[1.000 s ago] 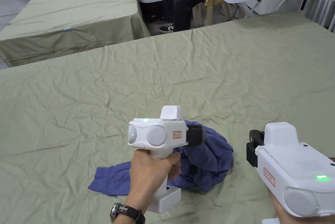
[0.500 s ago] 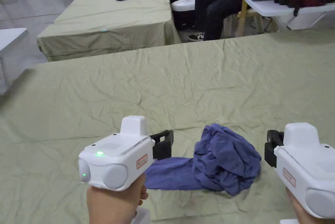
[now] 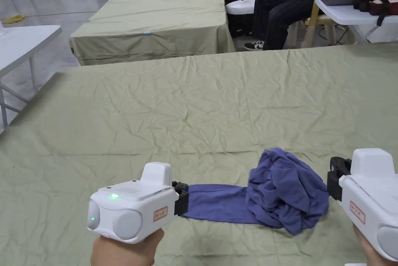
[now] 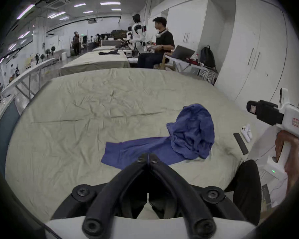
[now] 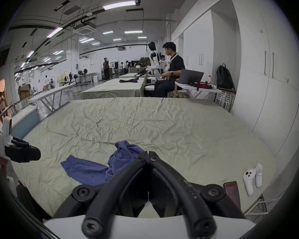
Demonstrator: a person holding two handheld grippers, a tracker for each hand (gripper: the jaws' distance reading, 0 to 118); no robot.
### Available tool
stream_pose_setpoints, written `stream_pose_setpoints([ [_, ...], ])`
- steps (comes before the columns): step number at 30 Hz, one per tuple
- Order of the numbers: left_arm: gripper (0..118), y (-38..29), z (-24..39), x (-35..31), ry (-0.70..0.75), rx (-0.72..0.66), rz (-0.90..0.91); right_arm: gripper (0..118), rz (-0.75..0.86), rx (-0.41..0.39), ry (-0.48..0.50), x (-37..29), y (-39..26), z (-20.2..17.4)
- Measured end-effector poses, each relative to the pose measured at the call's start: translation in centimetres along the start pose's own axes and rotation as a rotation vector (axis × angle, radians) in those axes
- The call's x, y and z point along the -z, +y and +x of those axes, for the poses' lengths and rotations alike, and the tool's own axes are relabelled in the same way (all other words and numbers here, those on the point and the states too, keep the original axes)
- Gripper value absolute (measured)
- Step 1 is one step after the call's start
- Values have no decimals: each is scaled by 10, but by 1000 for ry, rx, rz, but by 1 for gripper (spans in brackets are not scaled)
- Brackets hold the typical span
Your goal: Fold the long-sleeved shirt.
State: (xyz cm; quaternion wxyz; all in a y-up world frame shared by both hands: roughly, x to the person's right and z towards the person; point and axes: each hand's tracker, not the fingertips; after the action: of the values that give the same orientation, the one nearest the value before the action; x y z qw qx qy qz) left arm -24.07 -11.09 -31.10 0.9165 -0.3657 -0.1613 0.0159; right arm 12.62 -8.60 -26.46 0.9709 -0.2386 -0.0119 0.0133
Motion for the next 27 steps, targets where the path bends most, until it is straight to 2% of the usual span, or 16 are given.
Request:
stream_pose_setpoints([
  [2, 1, 2, -4, 13, -22, -5, -15, 1, -6, 3, -1, 3, -2, 1],
  [4, 29, 5, -3, 29, -21, 7, -37, 1, -17, 2, -1, 7, -4, 2],
  [6, 76, 7, -11, 51, 1, 35, -105, 1, -31, -1, -3, 12, -7, 3],
  [7, 80, 8, -11, 63, 10, 36, -135, 1, -37, -2, -4, 15, -8, 3],
  [10, 79, 7, -29, 97, 28, 39, -153, 1, -61, -7, -11, 25, -14, 5],
  [19, 76, -24, -66, 206, 66, -26, -350, 1, -174, -10, -14, 64, -43, 6],
  [22, 77, -25, -62, 205, 51, -40, -322, 1, -199, -15, -22, 70, -50, 7],
  [24, 74, -22, -56, 202, 66, -33, -328, 1, -211, -6, -18, 75, -52, 8],
  [25, 67, -23, -53, 202, 73, -11, -331, 1, -217, -1, -16, 76, -53, 8],
  [26, 53, -21, -51, 201, 74, 2, -327, 1, -218, 1, -14, 77, -54, 8],
  [27, 19, -19, -54, 196, 71, 3, -312, 1, -220, 1, -11, 77, -54, 8],
])
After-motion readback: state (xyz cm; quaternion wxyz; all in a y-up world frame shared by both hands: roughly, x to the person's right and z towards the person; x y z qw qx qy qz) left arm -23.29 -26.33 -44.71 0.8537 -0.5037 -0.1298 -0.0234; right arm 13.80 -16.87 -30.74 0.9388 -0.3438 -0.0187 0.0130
